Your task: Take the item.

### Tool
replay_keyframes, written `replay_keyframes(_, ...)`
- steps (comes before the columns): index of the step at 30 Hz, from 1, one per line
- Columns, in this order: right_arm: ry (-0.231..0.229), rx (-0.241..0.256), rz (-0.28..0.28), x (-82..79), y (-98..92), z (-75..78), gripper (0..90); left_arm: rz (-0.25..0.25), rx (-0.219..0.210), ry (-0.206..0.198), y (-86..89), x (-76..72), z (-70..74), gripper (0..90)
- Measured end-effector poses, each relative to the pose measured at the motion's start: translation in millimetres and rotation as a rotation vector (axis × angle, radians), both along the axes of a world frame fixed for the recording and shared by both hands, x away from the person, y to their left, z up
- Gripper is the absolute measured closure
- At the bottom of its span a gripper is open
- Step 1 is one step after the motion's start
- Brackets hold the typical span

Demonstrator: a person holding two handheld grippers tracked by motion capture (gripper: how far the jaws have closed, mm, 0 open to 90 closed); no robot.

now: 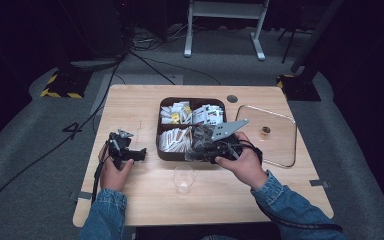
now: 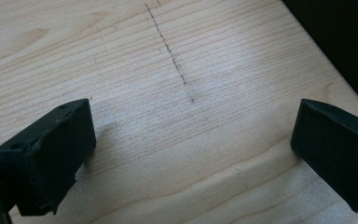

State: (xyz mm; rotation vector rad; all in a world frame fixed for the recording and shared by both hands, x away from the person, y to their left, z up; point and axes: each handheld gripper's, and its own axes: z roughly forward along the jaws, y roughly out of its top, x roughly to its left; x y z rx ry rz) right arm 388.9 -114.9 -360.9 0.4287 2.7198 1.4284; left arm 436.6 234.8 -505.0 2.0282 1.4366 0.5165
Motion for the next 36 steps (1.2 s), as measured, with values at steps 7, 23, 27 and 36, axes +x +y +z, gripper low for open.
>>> replay_keyframes(7,0.011,-0.008,0.047,-10.7,8.9,-3.3,82.6,0.002,-0.001,0.002,-0.2,-0.1,0.1,0.2)
replay_keyframes(23,0.063,-0.065,0.087,-15.1,22.8,-25.8,82.6,0.001,-0.002,0.002,-0.1,-0.1,0.0,0.2)
replay_keyframes(27,0.076,-0.081,0.091,-14.7,25.4,-32.8,82.6,0.001,-0.001,0.0,-0.1,0.0,0.0,0.2)
replay_keyframes(36,0.096,-0.116,0.095,-16.0,30.6,-45.6,80.7,0.0,0.0,0.0,0.0,0.0,0.0,0.2)
